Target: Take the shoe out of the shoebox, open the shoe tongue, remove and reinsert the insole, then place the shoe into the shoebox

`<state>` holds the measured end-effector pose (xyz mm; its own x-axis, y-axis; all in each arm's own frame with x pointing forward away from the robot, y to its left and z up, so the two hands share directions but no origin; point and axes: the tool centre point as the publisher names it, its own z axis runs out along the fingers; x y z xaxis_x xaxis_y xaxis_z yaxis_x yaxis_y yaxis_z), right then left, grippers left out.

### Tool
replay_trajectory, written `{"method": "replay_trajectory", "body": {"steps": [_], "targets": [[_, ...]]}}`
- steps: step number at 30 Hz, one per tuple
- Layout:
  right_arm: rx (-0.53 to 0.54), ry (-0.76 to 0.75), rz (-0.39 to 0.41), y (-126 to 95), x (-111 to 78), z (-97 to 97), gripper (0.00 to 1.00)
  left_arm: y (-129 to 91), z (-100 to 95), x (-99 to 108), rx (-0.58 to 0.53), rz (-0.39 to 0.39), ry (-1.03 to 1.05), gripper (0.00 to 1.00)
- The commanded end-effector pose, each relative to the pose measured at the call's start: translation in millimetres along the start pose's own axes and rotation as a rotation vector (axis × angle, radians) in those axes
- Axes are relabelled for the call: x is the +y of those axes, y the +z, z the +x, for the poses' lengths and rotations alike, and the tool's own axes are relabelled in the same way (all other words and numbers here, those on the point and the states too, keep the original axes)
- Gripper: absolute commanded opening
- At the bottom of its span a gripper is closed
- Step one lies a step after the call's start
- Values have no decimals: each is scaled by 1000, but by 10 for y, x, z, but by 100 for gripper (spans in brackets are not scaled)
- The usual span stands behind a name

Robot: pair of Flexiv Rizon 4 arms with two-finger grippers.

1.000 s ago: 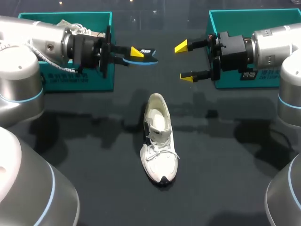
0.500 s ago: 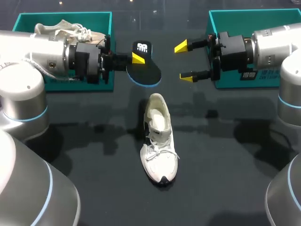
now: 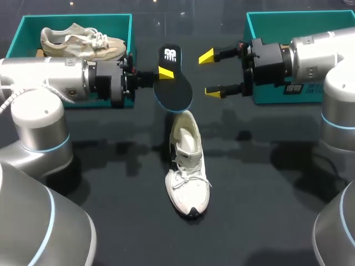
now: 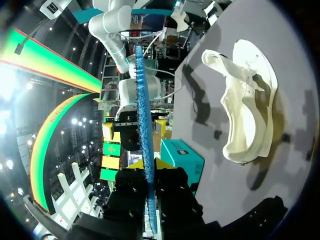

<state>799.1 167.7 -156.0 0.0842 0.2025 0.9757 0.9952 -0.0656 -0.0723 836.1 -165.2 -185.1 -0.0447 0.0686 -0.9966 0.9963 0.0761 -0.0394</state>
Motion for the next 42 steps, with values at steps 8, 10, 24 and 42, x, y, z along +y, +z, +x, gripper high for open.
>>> {"method": "replay_trajectory", "body": {"steps": [8,10,24,42], "targets": [[11,-1,-12,84,-20,-44,100,42,-56,29,23,6,31,0],[12,-33,16,134,-15,-3,100,101,-41,45,28,3,36,0],[83,-100,105,445,-113,-73,100,221,-16,81,-14,15,89,0],[119,-101,84,451,-178,-145,37,217,9,-41,-37,-7,98,0]]}}
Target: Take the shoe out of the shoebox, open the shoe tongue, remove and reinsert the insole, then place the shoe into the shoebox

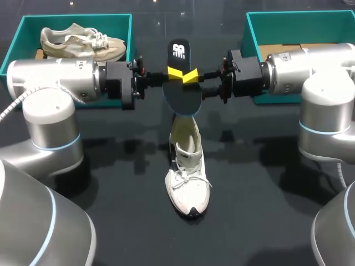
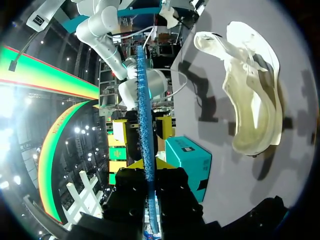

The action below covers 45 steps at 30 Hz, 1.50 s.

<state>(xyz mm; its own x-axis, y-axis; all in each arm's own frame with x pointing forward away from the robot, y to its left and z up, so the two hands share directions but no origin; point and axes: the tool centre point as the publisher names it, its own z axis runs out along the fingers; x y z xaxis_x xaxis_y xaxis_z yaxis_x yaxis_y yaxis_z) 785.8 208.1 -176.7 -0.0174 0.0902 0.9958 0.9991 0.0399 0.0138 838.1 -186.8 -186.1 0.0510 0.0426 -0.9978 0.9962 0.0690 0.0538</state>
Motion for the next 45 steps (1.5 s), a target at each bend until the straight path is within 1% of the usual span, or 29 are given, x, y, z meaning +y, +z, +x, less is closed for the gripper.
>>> {"method": "replay_trajectory", "body": {"steps": [1,10,16,18,19,20,21,28,29,30,31,33,36,37,38,39,40,43,45], "targets": [[5,-1,-8,25,-38,-13,36,0,9,-50,-4,-9,5,0],[11,-6,-6,58,-85,-26,29,28,23,-105,-7,-14,23,0],[17,-2,-10,68,-117,-53,16,27,38,-110,-8,-19,23,0],[19,-2,-10,72,-122,-58,15,27,40,-117,-8,-21,24,0],[20,-3,-10,73,-124,-59,11,27,40,-117,-9,-21,24,0],[21,-3,-9,76,-125,-60,3,28,43,-119,-9,-21,24,0],[22,-4,-10,77,-126,-61,0,29,45,-120,-9,-22,24,0],[27,-6,-12,83,-132,-72,0,31,52,-156,-6,-13,17,0],[27,-6,-12,83,-132,-73,0,20,45,-166,-2,-13,12,18],[27,-6,-12,82,-134,-75,0,-11,28,-183,2,-16,7,77],[27,-7,-12,79,-136,-76,0,-35,18,-194,4,-17,2,100],[26,-9,-13,67,-140,-83,0,-129,-3,-219,23,-40,-19,100],[26,-15,-16,35,-137,-117,0,-371,-23,-245,51,-69,-93,100],[28,-21,-16,31,-136,-123,0,-422,-27,-245,61,-77,-114,100],[30,-27,-17,23,-135,-134,0,-530,-38,-245,90,-85,-164,100],[29,-34,-17,20,-132,-139,0,-576,-41,-243,106,-93,-196,100],[31,-47,-16,16,-129,-145,0,-650,-41,-232,150,-99,-258,100],[38,-115,5,21,-123,-155,0,-650,-41,-232,150,-99,-258,100],[48,-104,18,24,-116,-170,0,-650,-41,-232,150,-99,-258,100]]}}
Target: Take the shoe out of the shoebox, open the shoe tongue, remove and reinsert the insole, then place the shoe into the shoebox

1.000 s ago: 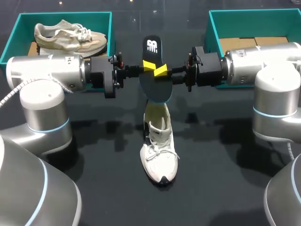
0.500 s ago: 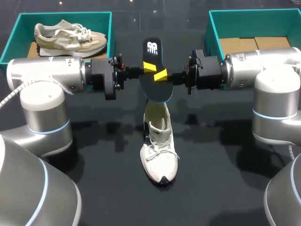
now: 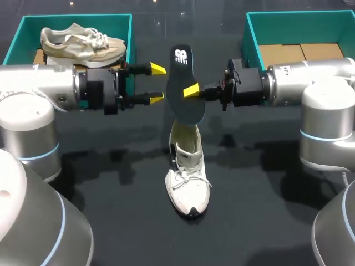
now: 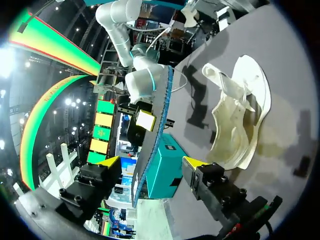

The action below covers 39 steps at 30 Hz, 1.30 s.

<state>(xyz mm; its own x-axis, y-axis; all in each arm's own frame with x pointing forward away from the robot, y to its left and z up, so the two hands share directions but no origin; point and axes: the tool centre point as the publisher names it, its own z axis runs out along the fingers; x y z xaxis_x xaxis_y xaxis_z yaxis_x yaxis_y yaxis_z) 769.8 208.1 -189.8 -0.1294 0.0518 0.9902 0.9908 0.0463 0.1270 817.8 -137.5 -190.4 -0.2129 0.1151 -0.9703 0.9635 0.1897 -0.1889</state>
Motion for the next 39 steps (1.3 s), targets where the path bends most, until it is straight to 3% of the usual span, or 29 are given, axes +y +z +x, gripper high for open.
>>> {"method": "replay_trajectory", "body": {"steps": [1,12,16,20,23,35,36,39], "targets": [[16,10,19,4,40,-47,0,-160,-62,-65,43,-3,-2,100],[17,-4,33,-15,45,-44,0,-178,-51,-85,36,6,-37,100],[-42,-81,0,-72,52,-31,0,-190,8,-131,128,-169,-214,100],[-65,-151,-11,-52,69,-28,0,-270,60,-68,209,-256,-505,100],[-38,-226,-21,-75,89,-11,0,-262,88,-36,347,-265,-583,100],[-43,-243,-43,-100,98,-20,0,-262,88,-36,347,-265,-583,100],[-43,-243,-43,-100,98,-20,0,-238,140,-28,347,-322,-624,100],[-37,-285,-82,-117,95,-68,0,-274,231,-47,306,-247,-809,100]]}}
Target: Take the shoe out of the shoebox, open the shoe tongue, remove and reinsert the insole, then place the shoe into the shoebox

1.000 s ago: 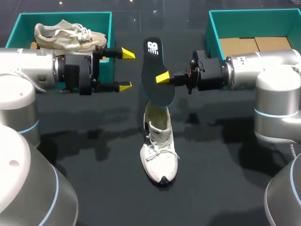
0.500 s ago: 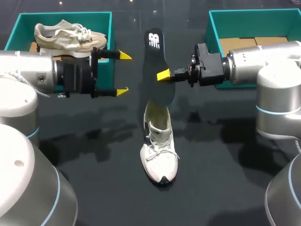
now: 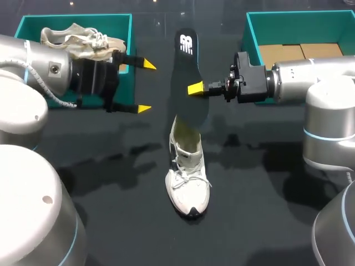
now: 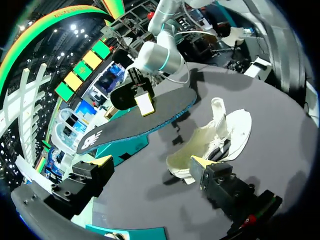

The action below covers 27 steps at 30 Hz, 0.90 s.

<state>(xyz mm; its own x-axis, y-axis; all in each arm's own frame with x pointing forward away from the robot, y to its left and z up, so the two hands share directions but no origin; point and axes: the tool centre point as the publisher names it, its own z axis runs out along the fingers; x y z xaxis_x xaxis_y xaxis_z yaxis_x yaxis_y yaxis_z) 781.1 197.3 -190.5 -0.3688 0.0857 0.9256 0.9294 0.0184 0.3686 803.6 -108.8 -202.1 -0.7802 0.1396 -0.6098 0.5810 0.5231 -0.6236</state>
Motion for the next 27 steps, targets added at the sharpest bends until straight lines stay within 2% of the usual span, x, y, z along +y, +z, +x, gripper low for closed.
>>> {"method": "replay_trajectory", "body": {"steps": [1,5,7,8,19,21,24,27], "targets": [[1,-55,-52,-5,-21,-65,0,22,49,64,78,17,-216,100],[21,-133,-78,18,10,-172,0,-33,104,140,130,28,-326,100],[17,-171,-101,30,27,-227,0,-48,159,150,201,-37,-315,100],[3,-185,-116,30,36,-260,0,-57,193,157,226,-121,-289,100],[3,-185,-116,30,36,-260,0,-57,193,157,226,-121,-289,100],[3,-185,-116,30,36,-260,0,22,234,240,238,-114,-368,100],[14,-191,-143,26,35,-434,0,108,355,281,286,-139,-405,100],[15,-239,-162,36,31,-507,0,170,474,322,315,-176,-442,100]]}}
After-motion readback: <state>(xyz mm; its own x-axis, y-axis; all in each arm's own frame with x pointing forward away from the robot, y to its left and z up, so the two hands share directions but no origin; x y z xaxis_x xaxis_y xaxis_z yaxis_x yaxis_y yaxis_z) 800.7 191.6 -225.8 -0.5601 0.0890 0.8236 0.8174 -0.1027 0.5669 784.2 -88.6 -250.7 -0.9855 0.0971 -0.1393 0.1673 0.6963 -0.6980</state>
